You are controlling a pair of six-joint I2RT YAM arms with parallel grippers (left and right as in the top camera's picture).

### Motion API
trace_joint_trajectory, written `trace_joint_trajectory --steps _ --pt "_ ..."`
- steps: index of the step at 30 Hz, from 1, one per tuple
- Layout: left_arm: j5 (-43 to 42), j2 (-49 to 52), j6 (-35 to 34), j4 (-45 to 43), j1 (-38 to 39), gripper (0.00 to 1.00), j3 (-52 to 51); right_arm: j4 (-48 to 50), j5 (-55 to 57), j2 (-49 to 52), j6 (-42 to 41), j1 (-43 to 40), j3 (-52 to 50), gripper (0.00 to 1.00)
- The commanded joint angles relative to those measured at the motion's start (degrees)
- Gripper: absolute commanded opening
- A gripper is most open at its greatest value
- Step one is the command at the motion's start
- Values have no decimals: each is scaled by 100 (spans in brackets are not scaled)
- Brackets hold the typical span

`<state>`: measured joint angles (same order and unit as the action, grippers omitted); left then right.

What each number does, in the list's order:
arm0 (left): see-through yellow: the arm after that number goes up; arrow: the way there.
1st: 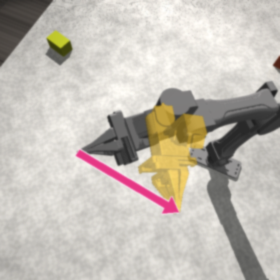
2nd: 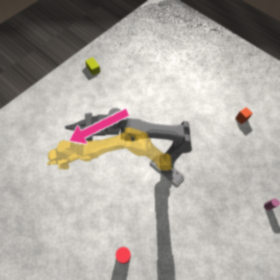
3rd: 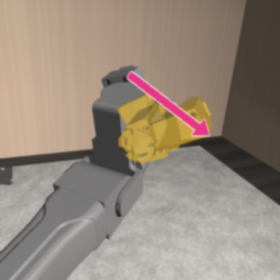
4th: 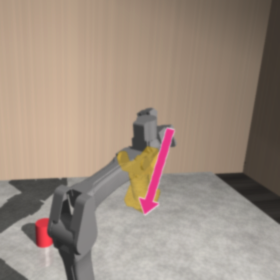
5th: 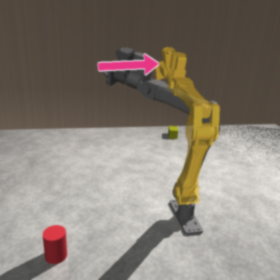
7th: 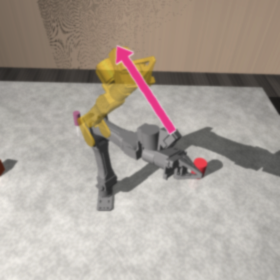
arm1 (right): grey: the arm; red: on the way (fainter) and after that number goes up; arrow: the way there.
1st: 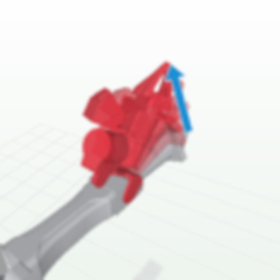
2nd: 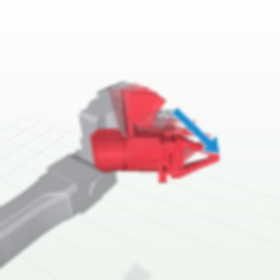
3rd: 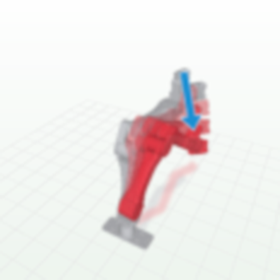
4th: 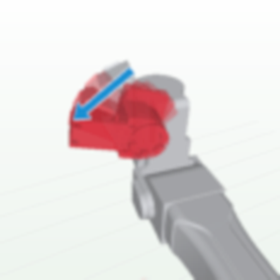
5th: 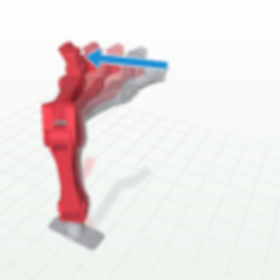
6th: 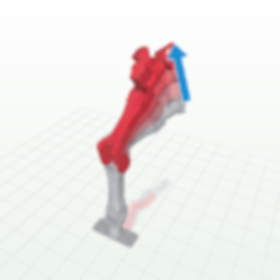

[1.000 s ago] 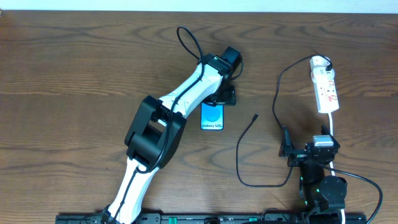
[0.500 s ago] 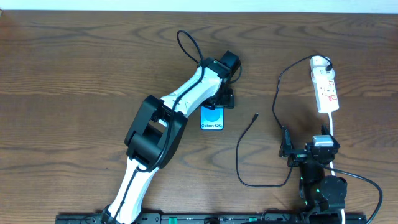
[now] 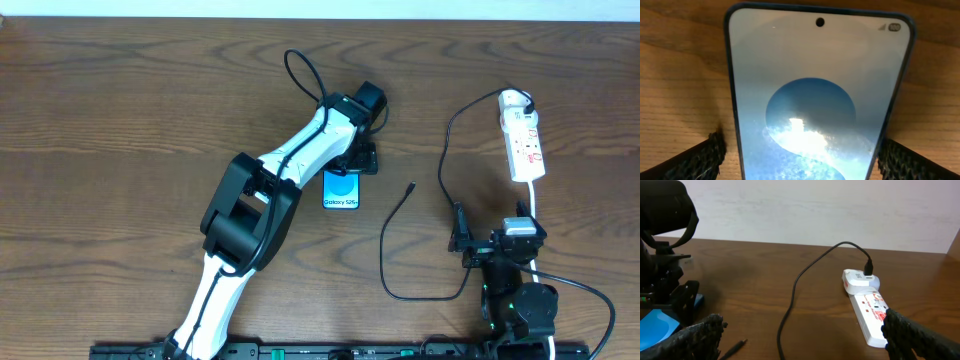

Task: Plug charger to phone and switch on socket
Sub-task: 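Close the left gripper on the phone's long sides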

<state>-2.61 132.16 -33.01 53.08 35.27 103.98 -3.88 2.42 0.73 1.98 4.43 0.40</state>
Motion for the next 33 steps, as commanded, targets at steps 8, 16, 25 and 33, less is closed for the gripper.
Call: trace_joint_trajectory --steps 8,16,25,33 --pt "-140 87 170 -9 17 98 -66 -20 42 -24 44 28 -9 99" --pt "-120 87 186 -11 33 97 -66 -20 42 -24 44 28 -9 99" --pt "-118 87 186 -9 33 85 -66 -20 44 -24 44 28 -9 99" --pt "-120 87 186 -7 33 82 -66 -20 42 -24 44 28 -9 99"
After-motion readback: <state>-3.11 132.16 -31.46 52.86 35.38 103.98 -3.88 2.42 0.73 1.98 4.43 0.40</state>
